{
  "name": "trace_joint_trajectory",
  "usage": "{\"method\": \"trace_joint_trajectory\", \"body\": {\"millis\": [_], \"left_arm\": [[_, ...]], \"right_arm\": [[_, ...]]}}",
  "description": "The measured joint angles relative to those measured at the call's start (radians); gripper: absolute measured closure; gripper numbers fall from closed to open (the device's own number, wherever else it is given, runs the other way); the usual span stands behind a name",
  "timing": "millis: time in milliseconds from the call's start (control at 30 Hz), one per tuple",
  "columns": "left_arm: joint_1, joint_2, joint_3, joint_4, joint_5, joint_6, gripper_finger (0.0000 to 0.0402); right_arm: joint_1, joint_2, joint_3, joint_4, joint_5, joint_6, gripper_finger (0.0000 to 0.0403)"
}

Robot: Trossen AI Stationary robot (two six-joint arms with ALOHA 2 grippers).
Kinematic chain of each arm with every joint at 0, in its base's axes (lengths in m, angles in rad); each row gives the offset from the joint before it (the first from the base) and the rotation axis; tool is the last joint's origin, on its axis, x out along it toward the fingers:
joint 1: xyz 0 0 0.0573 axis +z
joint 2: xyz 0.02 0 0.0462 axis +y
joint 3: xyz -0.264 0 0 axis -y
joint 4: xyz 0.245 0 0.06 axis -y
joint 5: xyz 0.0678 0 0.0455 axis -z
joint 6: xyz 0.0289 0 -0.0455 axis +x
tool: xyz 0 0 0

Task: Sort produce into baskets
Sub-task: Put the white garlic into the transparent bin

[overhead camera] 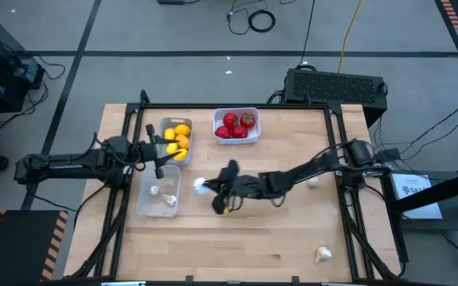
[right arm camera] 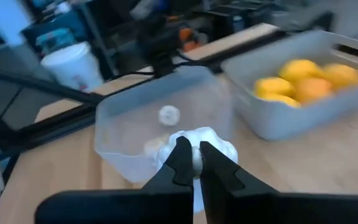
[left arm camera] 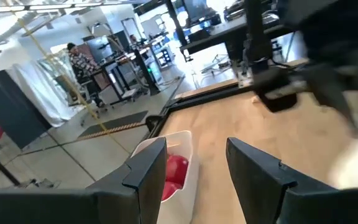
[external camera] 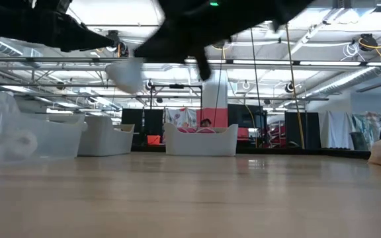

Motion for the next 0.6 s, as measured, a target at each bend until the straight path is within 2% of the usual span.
{"method": "trace_joint_trajectory", "body": {"millis": [100, 233, 433, 600], "left_arm": [[0.02, 0.0, 0.0, -0.008, 0.0, 0.0, 0.0226], [0.031, 0.0, 0.0, -0.013, 0.0, -0.011, 0.0226], [0.031, 0.0, 0.0, -0.01, 0.0, -0.024, 0.0226], [0.03, 0.0, 0.0, -0.009, 0.0, -0.024, 0.0226]], "right_arm": [[-0.003, 0.096, 0.136, 0.003, -0.045, -0.096, 0.0402], [-0.014, 0.232, 0.317, 0.004, -0.048, -0.231, 0.0402], [-0.052, 0.435, 0.56, -0.001, -0.075, -0.296, 0.0402], [-0.071, 0.532, 0.694, -0.014, -0.078, -0.31, 0.0389]]}}
